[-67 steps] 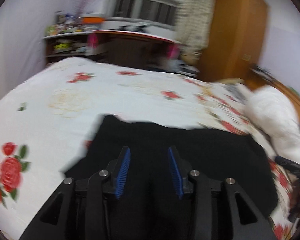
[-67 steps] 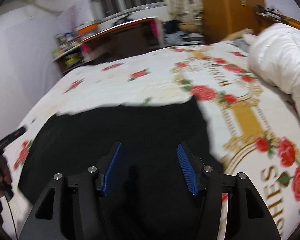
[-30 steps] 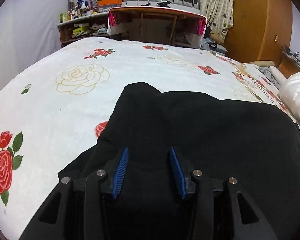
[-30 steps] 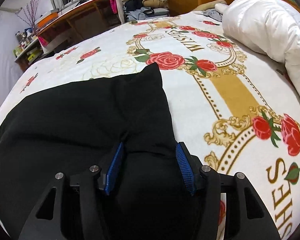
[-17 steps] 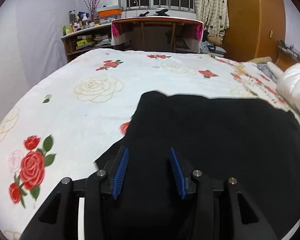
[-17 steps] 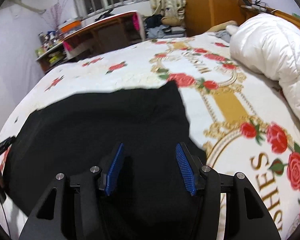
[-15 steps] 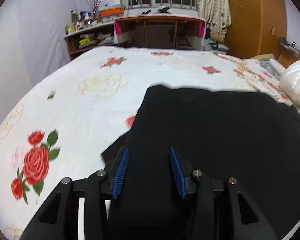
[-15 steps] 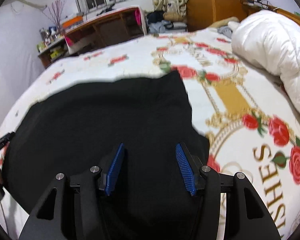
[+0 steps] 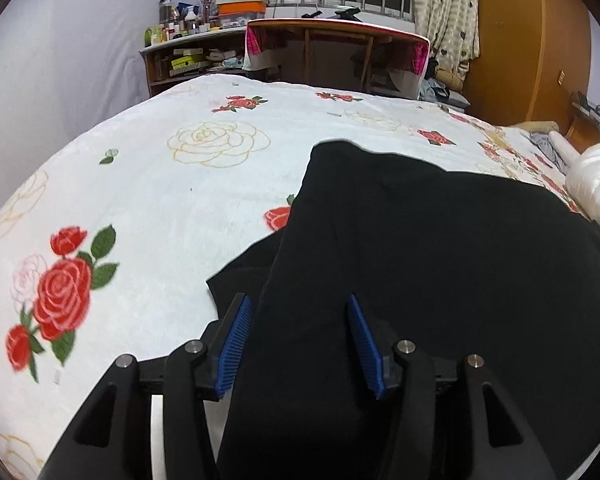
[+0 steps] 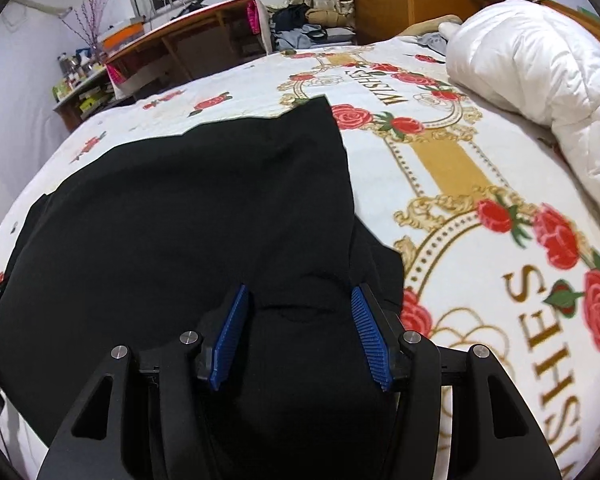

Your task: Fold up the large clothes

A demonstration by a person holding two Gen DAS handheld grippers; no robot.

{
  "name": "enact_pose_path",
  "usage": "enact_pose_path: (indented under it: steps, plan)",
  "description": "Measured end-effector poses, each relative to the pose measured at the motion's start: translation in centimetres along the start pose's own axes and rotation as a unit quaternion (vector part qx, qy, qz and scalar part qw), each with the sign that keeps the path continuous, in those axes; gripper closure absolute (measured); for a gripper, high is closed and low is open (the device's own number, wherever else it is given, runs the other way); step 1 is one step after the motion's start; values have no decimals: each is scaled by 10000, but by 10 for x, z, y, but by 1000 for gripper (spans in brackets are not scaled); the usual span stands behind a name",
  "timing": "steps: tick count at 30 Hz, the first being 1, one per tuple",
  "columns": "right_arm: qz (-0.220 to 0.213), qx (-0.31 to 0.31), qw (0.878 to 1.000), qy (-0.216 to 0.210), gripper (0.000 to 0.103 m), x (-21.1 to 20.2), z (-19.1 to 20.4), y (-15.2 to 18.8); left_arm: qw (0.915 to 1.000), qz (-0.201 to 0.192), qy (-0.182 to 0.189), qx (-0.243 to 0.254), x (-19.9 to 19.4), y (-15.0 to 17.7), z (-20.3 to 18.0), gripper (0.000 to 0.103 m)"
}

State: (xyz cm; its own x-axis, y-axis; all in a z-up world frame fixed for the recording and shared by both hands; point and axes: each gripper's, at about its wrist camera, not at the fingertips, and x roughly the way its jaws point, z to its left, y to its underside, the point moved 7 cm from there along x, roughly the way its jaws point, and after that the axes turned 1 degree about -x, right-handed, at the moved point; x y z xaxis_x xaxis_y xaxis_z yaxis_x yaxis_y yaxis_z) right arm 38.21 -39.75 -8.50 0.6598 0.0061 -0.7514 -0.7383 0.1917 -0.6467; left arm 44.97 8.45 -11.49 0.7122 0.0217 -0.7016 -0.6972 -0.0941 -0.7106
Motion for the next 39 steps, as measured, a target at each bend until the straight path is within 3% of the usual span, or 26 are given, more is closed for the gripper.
enact_pose_path:
  steps: [4, 7, 11, 14, 16, 19, 24, 33, 36, 39]
  plan:
    - [-319, -35, 9994, -154, 52, -18, 10, -34, 9989, -295, 286, 215, -13, -37, -20, 50]
    - [-286, -143, 9991, -292, 52, -5, 25, -64, 9966, -426, 386, 594, -4, -68, -47, 50]
    - [-16, -194, 9993, -332, 52, 35, 34, -96, 9961, -121, 401, 783, 42, -91, -66, 50]
    - [337, -139, 9991, -222, 52, 68, 25, -99, 9969, 325, 246, 670, 83, -85, -61, 50]
    - [565, -45, 9983, -159, 65, 90, 11, -93, 9972, 484, 355, 443, 94, -78, -56, 49]
    - [547, 202, 9979, -278, 67, 95, 2, -90, 9975, 446, 386, 383, 95, -78, -56, 49]
    - [422, 24, 9990, -146, 67, 73, 8, -91, 9979, 278, 245, 523, 68, -79, -59, 50]
    - [-58, 206, 9982, -564, 64, -13, 0, -58, 9989, -170, 291, 329, -21, -61, -42, 50]
    - [-133, 268, 9973, -674, 52, -37, -2, -37, 9991, -234, 290, 178, -45, -50, -35, 50]
    - [-113, 282, 9970, -715, 51, -54, -3, -16, 9993, -247, 263, 103, -62, -37, -29, 50]
